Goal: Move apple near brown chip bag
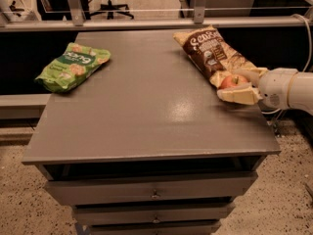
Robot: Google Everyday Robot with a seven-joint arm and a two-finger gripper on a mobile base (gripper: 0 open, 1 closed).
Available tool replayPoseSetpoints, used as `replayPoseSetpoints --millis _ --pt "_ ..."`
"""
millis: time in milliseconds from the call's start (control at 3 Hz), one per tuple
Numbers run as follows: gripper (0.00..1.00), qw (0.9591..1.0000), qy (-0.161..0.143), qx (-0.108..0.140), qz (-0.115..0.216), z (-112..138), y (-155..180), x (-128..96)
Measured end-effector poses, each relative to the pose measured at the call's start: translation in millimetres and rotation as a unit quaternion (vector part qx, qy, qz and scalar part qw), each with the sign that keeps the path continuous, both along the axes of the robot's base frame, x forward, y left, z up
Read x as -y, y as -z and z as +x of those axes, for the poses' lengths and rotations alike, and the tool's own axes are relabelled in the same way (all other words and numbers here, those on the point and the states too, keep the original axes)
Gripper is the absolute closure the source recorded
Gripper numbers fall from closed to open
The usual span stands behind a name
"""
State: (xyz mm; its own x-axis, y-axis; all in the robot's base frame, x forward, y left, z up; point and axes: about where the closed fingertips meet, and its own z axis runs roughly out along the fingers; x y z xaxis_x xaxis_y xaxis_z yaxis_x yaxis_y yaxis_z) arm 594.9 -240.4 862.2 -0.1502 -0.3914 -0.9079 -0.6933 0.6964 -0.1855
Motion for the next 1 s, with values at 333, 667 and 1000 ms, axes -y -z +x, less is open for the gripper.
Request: replayPoseSetpoints --millis 333,667,1000 --pt "0.00 1.0000 0.004 0.002 0.003 -0.6 1.0 3.4" --pt "0.00 1.0000 0.006 0.004 -0.001 -1.9 -4.3 7.0" --pt "0.00 0.9998 0.004 0.010 -0.019 -17.3 -31.3 20.8"
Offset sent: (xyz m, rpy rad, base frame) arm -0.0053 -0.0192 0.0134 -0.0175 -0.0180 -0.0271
